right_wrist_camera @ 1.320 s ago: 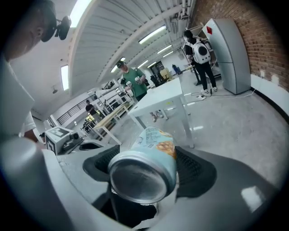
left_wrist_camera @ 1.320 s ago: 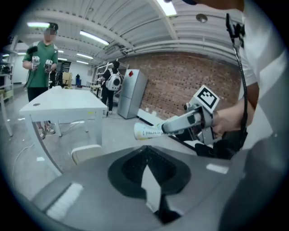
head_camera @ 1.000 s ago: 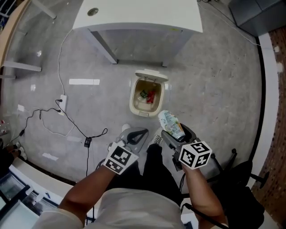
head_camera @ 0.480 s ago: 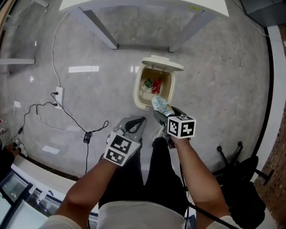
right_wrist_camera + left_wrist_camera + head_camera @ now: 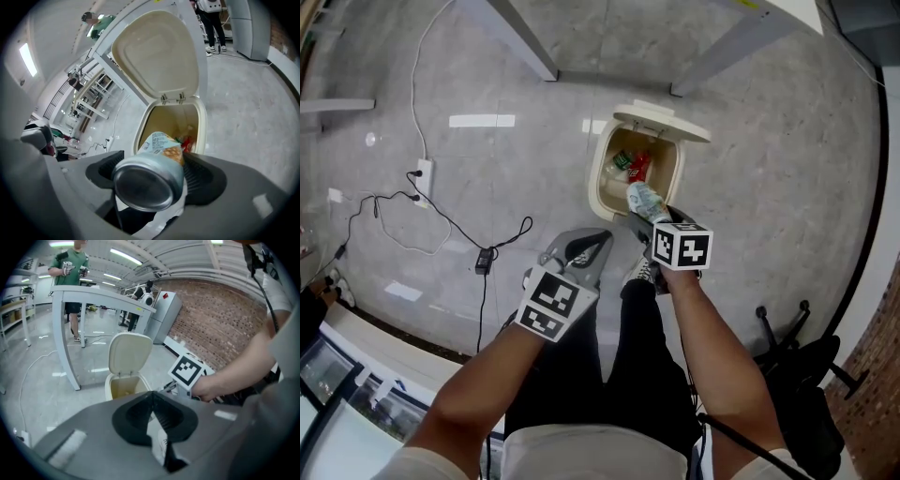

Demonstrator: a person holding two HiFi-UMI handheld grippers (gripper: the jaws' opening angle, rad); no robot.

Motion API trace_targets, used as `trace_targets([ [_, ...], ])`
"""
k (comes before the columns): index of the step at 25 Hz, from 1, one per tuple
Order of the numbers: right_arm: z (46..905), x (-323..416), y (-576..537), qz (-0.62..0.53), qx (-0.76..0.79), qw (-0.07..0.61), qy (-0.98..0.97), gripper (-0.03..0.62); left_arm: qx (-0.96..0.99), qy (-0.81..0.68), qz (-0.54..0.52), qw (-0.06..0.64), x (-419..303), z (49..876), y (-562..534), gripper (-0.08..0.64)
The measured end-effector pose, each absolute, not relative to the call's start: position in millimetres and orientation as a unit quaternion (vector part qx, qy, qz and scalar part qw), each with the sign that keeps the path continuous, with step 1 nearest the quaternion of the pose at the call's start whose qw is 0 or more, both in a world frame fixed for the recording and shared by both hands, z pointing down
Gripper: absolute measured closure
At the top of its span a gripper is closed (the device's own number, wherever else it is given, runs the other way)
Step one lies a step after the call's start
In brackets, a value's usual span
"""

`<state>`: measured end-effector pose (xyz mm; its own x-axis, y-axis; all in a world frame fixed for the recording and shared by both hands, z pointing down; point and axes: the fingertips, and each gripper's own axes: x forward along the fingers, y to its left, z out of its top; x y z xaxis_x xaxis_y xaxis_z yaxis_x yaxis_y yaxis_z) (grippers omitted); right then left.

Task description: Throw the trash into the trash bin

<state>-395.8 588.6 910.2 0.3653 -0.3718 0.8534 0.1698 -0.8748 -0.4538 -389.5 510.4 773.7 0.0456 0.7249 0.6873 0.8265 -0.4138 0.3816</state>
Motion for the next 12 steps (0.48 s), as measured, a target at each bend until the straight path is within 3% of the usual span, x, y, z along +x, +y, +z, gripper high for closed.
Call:
trace_targets([
  [12,889.7,-385.3,590.4,-0.529,-0.811,0.236,0.080,0.207,-0.720,-0.538,-0.435,0.061,-386.2,780.0,513.3,0.552],
])
